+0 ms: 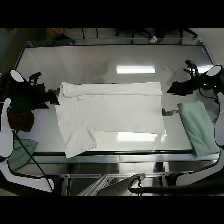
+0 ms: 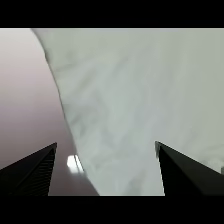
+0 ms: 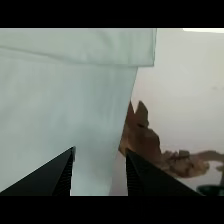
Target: Fold the shirts.
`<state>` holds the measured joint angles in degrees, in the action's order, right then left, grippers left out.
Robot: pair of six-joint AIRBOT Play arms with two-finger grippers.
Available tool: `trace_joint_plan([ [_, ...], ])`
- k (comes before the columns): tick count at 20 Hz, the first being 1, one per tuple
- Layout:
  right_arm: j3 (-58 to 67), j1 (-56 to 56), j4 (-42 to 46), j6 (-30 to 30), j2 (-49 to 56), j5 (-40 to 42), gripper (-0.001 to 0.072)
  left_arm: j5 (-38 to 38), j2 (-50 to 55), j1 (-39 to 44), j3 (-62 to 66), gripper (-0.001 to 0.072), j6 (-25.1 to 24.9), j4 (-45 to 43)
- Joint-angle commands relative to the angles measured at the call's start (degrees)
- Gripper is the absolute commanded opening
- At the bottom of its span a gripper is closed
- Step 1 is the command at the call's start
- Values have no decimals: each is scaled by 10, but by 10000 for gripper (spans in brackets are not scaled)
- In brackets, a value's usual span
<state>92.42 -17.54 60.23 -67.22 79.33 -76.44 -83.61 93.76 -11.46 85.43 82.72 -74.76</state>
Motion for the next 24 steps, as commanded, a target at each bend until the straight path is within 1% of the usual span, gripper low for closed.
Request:
trace_joint_plan([
  [1,-80,-29,32,-23,-54,-54,385,48,-124,-34,-233,706,-7,48],
  [3,-147,-52,31,-22,-80,-52,385,94,-159,-46,-338,706,-35,111],
  [4,-177,-65,32,-19,-91,-52,385,112,-170,-46,-383,706,-43,127],
  [6,-228,-88,30,-17,-109,-47,385,134,-178,-43,-444,706,-47,130],
  [9,-277,-95,28,-15,-115,-44,386,154,-177,-42,-493,706,-50,136],
  [11,-312,-87,14,-5,-115,-24,394,148,-177,-42,-505,706,-54,137],
  [12,-329,-83,8,-2,-115,-11,393,142,-177,-42,-508,705,-67,151],
  [14,-355,-74,-1,0,-112,5,393,136,-178,-42,-507,499,-96,214],
  [15,-362,-66,0,0,-109,6,393,131,-178,-42,-507,462,-116,256],
  [16,-368,-60,0,0,-106,6,393,127,-178,-42,-506,461,-129,286],
  [17,-372,-54,0,0,-105,9,393,121,-178,-42,-501,436,-137,300],
  [18,-373,-46,0,1,-101,12,394,115,-178,-42,-492,195,-140,294],
  [19,-373,-40,0,6,-98,17,393,108,-178,-42,-482,34,-148,293],
  [20,-373,-35,-1,6,-95,19,393,100,-178,-42,-471,21,-148,293],
  [22,-373,-22,-19,7,-86,21,393,88,-178,-42,-449,22,-147,294],
  [24,-373,-6,-63,27,-79,20,379,74,-178,-42,-429,22,-147,294],
])
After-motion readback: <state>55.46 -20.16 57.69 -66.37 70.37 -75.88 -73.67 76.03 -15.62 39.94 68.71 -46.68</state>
